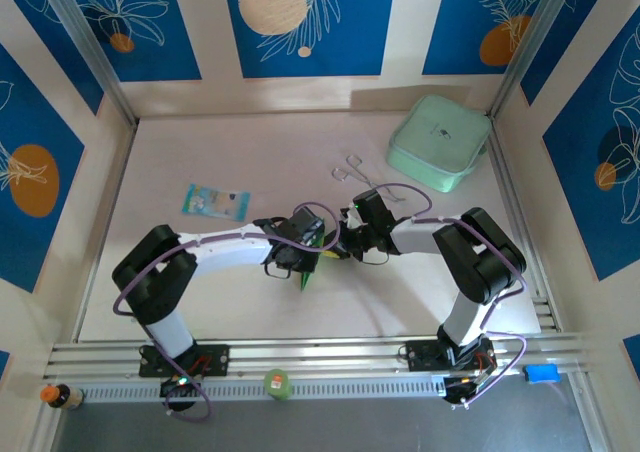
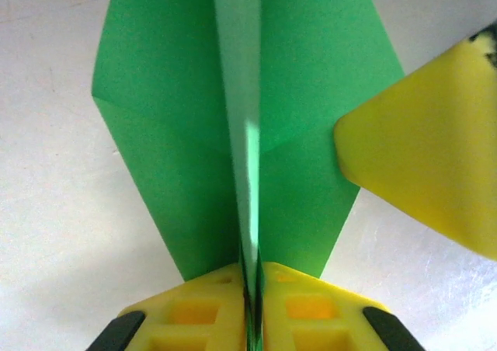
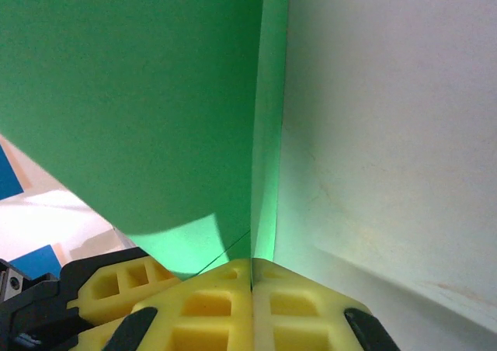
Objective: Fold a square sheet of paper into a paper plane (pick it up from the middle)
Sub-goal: Move the paper plane to the center of the table.
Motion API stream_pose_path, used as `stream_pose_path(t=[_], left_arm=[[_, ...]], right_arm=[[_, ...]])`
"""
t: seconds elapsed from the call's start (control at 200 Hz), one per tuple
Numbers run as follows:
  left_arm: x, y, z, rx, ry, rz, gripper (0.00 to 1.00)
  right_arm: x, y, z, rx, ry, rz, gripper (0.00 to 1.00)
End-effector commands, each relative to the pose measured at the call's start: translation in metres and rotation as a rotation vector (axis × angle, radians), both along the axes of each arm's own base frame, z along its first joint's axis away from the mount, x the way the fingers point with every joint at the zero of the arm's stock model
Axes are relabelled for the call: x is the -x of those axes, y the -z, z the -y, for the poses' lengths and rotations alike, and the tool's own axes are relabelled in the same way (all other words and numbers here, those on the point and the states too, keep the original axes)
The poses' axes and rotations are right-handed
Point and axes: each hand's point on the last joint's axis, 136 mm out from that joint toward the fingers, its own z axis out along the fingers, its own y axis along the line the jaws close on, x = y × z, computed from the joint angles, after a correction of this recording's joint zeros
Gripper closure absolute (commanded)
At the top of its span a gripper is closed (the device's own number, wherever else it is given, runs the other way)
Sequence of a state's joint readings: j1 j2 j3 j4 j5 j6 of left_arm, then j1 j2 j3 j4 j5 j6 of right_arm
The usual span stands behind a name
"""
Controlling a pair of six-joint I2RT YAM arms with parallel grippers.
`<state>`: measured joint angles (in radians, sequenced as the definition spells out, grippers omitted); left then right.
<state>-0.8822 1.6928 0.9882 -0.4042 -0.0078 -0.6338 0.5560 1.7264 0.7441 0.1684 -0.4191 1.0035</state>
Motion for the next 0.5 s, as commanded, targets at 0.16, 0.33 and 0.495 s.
stream_pose_path(t=[0.16,0.33,0.495], left_arm=[[0.000,-0.012,0.003,0.025,-0.001,0.024,0.77],[-0.009,-0.042,0.002,0.080,-0.011,0.122,0.69],[-0.015,-0.047,-0.002,0.080,-0.022,0.153,0.62]], right_arm=[[0.007,0.005,0.005,0.007,-0.006,-0.030,1.00],[0.007,0.006,0.006,0.008,-0.005,-0.032,1.00],[0.007,0.005,0.006,0.006,-0.005,-0.031,1.00]])
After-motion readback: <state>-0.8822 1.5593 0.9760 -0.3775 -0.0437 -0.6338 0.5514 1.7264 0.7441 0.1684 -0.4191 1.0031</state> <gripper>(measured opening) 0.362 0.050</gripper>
